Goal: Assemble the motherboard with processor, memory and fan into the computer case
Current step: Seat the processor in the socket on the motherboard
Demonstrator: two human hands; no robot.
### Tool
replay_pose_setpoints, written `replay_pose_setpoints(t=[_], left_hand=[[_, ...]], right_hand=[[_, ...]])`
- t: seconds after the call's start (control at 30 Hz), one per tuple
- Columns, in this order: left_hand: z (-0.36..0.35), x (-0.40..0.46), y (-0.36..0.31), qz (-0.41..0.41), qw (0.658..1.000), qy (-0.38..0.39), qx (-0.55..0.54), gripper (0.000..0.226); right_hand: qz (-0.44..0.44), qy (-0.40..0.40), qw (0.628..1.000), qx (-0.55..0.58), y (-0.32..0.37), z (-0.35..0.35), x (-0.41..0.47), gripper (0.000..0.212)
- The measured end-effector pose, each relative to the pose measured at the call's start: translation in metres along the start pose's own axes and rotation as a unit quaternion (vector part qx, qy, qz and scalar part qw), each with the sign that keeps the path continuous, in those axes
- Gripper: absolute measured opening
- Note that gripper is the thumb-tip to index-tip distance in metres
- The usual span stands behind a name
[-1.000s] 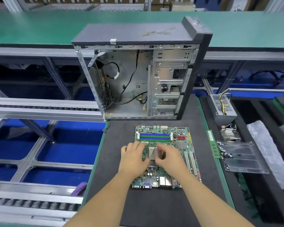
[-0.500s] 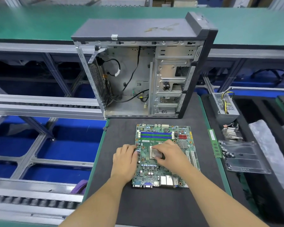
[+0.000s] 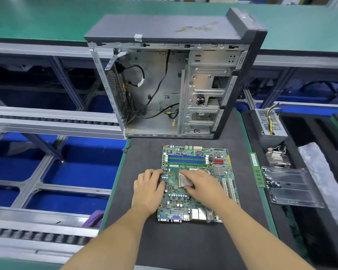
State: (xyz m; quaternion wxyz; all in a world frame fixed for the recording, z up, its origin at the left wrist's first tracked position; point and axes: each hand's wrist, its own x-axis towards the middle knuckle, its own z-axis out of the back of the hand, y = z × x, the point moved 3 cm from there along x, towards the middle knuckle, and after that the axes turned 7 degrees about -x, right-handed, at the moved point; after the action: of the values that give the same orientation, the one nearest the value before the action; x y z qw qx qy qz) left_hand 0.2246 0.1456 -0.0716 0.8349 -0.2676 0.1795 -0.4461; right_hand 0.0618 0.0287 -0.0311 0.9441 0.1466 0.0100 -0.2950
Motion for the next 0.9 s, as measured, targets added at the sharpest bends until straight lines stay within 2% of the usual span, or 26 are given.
replay_pose_setpoints(t=[0.2, 0.43, 0.9], left_hand=[[0.0, 0.0, 0.0, -0.002, 1.0, 0.001, 0.003, 0.036], [0.0, 0.0, 0.0, -0.002, 1.0, 0.0, 0.007, 0.037], [0.0, -0.001, 0.0, -0.005, 1.0, 0.001, 0.012, 0.037]], right_hand=[[0.004, 0.008, 1.0, 0.004, 0.002, -0.001, 0.003, 0.059], [-0.002, 0.003, 1.0, -0.024, -0.001, -0.007, 0.008, 0.058], [0.004, -0.008, 1.0, -0.002, -0.008, -0.011, 0.009, 0.058]])
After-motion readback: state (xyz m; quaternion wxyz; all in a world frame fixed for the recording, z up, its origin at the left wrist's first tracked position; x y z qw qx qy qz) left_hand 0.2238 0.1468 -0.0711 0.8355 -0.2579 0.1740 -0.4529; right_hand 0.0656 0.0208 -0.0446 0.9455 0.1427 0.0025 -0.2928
